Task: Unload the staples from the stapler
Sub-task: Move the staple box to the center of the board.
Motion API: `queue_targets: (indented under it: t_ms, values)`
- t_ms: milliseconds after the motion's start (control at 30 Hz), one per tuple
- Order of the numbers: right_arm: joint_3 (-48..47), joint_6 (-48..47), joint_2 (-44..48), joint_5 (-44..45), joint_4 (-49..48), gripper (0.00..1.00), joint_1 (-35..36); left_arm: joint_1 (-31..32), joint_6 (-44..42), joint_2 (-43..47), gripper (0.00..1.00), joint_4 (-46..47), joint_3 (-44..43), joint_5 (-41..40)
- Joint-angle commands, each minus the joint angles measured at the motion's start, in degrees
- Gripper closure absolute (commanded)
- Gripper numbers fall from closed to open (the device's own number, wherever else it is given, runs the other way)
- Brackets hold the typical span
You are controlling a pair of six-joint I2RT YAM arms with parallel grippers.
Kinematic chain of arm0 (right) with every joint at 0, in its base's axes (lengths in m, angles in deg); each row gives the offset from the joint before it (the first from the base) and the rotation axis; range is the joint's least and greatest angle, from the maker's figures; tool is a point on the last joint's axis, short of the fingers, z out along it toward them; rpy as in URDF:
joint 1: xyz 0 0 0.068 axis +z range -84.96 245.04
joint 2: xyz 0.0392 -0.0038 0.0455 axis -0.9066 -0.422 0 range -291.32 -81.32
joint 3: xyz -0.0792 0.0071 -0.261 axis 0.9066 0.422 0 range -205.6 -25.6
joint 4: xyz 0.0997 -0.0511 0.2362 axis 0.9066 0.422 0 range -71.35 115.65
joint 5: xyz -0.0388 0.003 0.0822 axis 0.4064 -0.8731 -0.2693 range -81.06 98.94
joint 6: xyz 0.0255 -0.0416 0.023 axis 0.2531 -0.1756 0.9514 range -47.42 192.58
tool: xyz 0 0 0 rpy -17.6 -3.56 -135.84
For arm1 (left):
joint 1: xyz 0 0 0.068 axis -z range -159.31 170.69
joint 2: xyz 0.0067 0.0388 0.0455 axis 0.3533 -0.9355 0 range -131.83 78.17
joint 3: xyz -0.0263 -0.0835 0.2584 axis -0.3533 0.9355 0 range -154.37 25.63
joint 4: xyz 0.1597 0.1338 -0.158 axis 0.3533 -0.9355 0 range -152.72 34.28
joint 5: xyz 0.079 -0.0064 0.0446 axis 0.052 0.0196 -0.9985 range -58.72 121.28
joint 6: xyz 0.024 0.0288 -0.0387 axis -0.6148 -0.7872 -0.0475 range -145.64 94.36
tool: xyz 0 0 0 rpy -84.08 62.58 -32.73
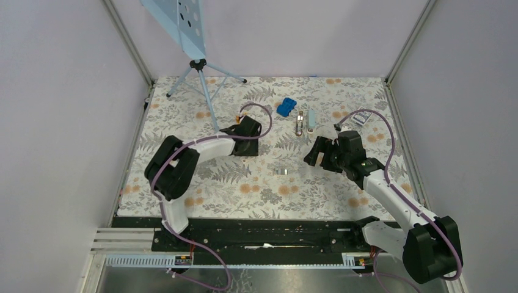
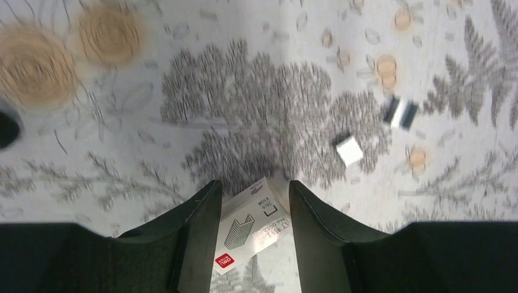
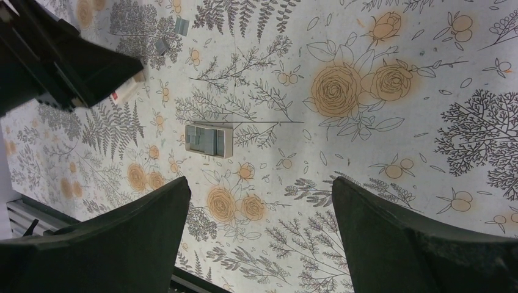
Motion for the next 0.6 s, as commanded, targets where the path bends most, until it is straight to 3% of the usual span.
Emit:
queue_targets:
  t_ms: [0,567]
  values:
    - [-0.02,-0.39,0.81,-0.62,-2.85,0.07,-0.11,2.73,3.58,3.57,0.51,-0.3,7.84,3.29]
    - [-0.3,-0.99,-1.52,-3.14,-3.68,0.07,-0.13,10.69,-0.66,7.93,0.5,0.86,15.03,7.99]
